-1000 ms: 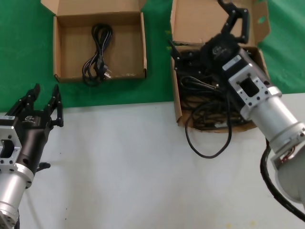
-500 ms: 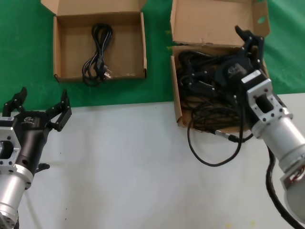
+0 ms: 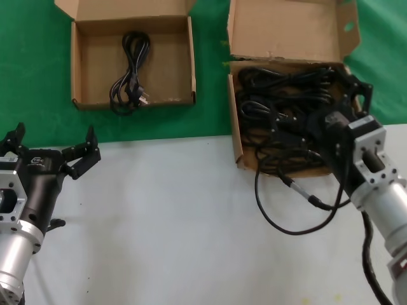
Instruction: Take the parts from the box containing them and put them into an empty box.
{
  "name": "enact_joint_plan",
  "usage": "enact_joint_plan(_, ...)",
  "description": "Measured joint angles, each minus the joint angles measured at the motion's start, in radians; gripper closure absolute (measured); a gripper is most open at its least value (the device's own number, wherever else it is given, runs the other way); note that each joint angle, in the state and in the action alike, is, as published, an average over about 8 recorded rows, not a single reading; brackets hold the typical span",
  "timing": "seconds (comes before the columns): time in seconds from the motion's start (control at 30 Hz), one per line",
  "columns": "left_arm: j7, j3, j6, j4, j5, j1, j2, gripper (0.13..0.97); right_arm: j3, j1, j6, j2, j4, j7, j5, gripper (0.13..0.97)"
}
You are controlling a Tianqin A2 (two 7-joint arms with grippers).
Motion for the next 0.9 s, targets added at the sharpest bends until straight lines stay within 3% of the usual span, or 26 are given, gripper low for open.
enact_joint_plan(0.43, 0.003, -0.002, -0.004, 0.0, -0.003, 0.004, 0.001, 0.158, 0.022, -0.087, 0.057, 0.024, 0.026, 0.144, -0.016, 0.129)
enact_joint_plan(0.9, 0.005, -0.004, -0.008, -0.001, -0.007, 0.009, 0.001, 0.132, 0.047, -0.182, 0.117, 0.05, 0.053, 0.298, -0.032, 0.129)
